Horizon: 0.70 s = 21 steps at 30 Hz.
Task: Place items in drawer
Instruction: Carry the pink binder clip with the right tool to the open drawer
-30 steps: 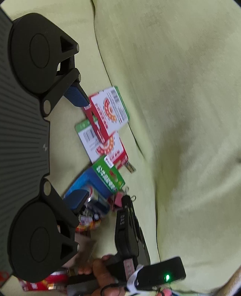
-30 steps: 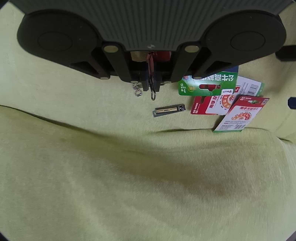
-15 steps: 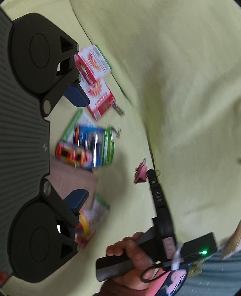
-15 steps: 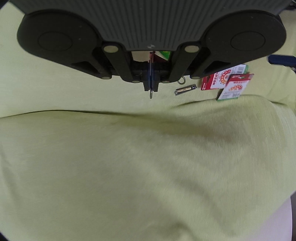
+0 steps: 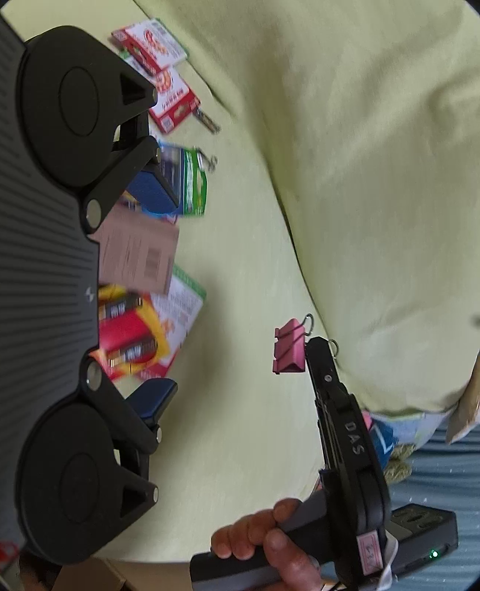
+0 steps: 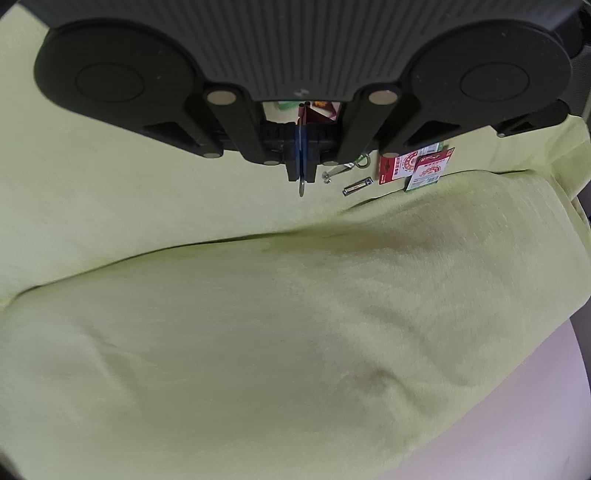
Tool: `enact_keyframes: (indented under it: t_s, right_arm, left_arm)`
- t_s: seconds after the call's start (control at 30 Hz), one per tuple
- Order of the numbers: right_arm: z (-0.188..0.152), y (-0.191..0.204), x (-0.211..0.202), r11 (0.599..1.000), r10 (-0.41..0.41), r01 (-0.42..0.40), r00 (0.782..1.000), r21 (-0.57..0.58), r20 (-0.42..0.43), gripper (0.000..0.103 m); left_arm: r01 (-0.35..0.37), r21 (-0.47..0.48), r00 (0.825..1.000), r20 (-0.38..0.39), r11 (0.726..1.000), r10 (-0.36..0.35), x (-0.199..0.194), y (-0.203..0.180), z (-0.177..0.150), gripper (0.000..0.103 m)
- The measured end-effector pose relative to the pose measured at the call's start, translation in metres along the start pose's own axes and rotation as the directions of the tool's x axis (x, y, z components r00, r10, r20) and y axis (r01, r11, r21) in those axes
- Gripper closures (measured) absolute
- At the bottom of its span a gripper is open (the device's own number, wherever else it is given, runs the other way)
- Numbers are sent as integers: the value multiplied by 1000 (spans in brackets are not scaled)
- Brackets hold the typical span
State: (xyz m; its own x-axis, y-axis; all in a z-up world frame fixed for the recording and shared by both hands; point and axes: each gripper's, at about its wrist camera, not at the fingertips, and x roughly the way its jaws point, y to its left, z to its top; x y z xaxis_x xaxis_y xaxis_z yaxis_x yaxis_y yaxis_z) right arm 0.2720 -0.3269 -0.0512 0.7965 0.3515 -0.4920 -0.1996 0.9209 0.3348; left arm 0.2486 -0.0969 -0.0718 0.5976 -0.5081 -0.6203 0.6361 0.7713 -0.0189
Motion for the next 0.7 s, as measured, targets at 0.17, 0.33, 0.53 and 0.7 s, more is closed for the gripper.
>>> enact_keyframes:
  t_s: [0.17,0.33,0.53,0.7]
  right_arm:
    - [-11,5,-41,999,-47,47,999,26,9,102]
    - [-24,11,-94,993,-103,102,995,57,16,102]
    - [-47,5,-171,981,-165,160,986,106,33,102]
    - [-68,7,-240,970,-201,191,978,153,59,102]
  left_arm:
    - [51,19,999,-2,999,-51,-9,-29,0,6]
    - [106,46,994,-5,993,-106,-27,-65,0,6]
    - [173,92,985,-12,981,-173,-60,-119,3,6]
    - [215,138,976,-13,967,-215,-97,-166,5,6]
